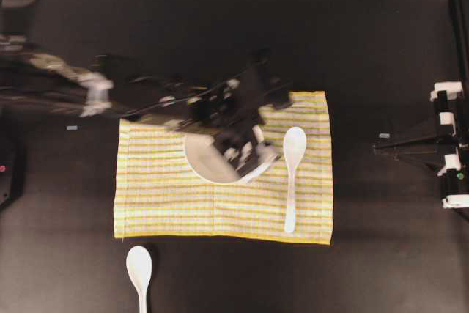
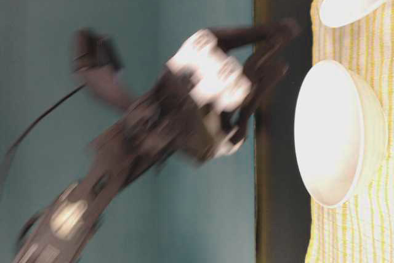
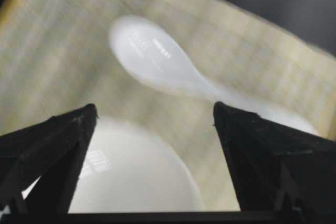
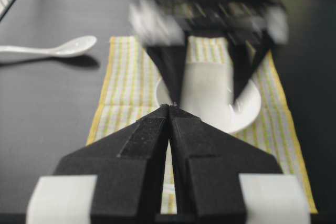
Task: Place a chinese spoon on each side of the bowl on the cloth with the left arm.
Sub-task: 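Release the spoon and move the left gripper to the left spoon, then grasp the left white spoon with the left gripper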
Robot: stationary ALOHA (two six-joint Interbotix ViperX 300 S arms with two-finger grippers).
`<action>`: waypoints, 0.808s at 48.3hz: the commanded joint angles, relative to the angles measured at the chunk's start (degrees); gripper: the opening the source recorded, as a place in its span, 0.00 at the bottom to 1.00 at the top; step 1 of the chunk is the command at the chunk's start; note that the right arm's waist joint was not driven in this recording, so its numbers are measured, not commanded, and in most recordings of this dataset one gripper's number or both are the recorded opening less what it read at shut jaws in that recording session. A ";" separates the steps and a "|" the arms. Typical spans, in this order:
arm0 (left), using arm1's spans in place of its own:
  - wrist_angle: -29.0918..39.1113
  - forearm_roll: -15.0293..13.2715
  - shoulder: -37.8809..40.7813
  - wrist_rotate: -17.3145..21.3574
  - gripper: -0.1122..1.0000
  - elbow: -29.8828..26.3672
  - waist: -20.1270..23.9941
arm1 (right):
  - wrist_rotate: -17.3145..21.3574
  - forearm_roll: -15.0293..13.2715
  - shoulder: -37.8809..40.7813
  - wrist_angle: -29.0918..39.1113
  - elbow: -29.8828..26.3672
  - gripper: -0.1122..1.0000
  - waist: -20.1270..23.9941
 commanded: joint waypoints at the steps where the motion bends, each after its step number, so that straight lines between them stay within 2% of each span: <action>1: -1.41 0.18 -6.33 -1.14 0.88 4.92 -2.46 | 0.62 0.53 0.26 -0.09 -0.35 0.10 0.00; 7: -7.56 0.09 -13.80 -5.63 0.88 16.08 -5.71 | 0.97 0.79 0.35 0.18 -0.18 0.10 0.00; 14: -15.56 0.18 -19.95 -13.54 0.88 27.60 -9.23 | 1.05 0.79 0.26 0.44 0.09 0.10 0.00; 20: -15.21 0.09 -24.87 -18.19 0.88 34.72 -14.15 | 1.05 0.79 0.26 0.18 0.09 0.10 0.00; 25: -14.15 0.18 -26.81 -18.98 0.88 37.35 -16.96 | 1.05 0.79 0.26 0.26 0.09 0.10 0.00; 32: -13.97 0.18 -26.10 -19.86 0.88 38.23 -21.88 | 1.14 0.79 0.26 0.44 0.09 0.10 0.00; 39: -13.10 0.09 -24.17 -23.82 0.87 38.32 -23.99 | 1.14 0.79 0.26 0.44 0.18 0.10 0.00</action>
